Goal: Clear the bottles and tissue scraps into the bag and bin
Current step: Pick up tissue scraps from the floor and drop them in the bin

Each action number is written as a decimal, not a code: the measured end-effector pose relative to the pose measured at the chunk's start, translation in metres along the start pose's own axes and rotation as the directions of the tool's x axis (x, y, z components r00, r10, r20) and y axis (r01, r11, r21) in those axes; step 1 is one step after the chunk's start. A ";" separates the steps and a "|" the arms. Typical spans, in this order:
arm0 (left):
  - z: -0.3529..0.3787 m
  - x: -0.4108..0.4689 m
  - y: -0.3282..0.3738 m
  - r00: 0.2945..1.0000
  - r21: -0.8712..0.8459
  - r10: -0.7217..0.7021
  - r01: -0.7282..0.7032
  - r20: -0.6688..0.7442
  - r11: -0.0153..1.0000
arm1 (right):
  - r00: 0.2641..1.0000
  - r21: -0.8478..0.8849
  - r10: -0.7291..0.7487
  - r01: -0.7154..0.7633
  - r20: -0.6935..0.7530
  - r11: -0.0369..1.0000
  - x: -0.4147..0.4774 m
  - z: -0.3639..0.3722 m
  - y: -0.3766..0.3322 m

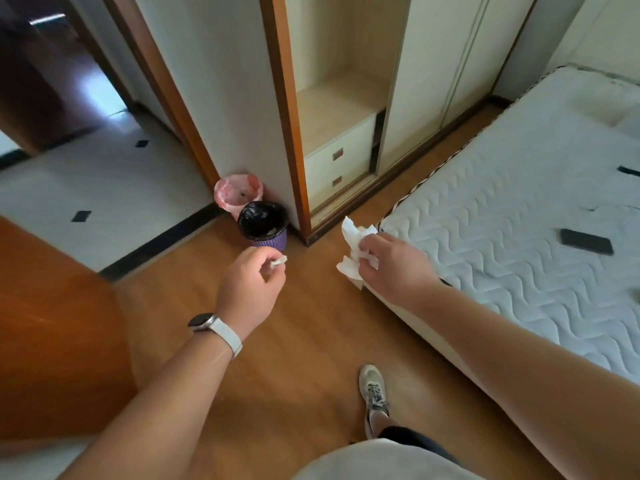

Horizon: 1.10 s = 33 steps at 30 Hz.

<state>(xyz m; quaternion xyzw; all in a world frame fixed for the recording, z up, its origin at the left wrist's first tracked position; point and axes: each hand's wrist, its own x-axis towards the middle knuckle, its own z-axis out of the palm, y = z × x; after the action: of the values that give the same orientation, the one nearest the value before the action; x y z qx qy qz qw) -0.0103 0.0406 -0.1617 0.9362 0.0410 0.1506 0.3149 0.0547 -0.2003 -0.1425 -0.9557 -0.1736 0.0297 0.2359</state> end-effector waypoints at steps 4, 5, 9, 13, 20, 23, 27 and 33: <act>0.014 0.050 0.006 0.998 0.039 -0.056 0.055 0.012 0.998 | 0.999 0.046 -0.045 0.044 0.020 0.998 0.064 -0.006 0.020; 0.018 0.063 0.008 0.998 0.045 -0.065 0.065 0.007 0.997 | 0.998 0.058 -0.056 0.055 0.019 0.997 0.079 -0.009 0.025; 0.028 0.101 0.014 0.994 0.066 -0.103 0.106 -0.041 0.992 | 0.992 0.079 -0.114 0.109 0.061 0.991 0.134 -0.013 0.041; 0.028 0.123 0.007 0.978 0.075 -0.198 0.203 -0.068 0.976 | 0.980 0.098 -0.170 0.160 0.106 0.982 0.181 -0.009 0.041; 0.005 0.140 -0.034 0.929 0.078 -0.352 0.362 -0.112 0.929 | 0.946 0.119 -0.291 0.275 0.145 0.954 0.234 0.021 0.010; -0.005 0.151 -0.063 0.923 0.075 -0.354 0.368 -0.148 0.927 | 0.922 0.103 -0.337 0.323 0.188 0.941 0.260 0.039 -0.011; -0.015 0.174 -0.112 0.930 0.060 -0.334 0.346 -0.153 0.936 | 0.906 0.056 -0.353 0.350 0.233 0.935 0.299 0.062 -0.045; -0.036 0.233 -0.206 0.935 -0.016 -0.341 0.341 -0.095 0.940 | 0.940 0.008 -0.264 0.269 0.217 0.963 0.361 0.096 -0.105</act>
<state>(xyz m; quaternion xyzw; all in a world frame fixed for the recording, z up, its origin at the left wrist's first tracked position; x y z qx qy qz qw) 0.2041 0.2662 -0.1986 0.9066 0.2177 0.1388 0.3337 0.3464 0.0540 -0.1699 -0.9170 -0.3263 0.0990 0.2071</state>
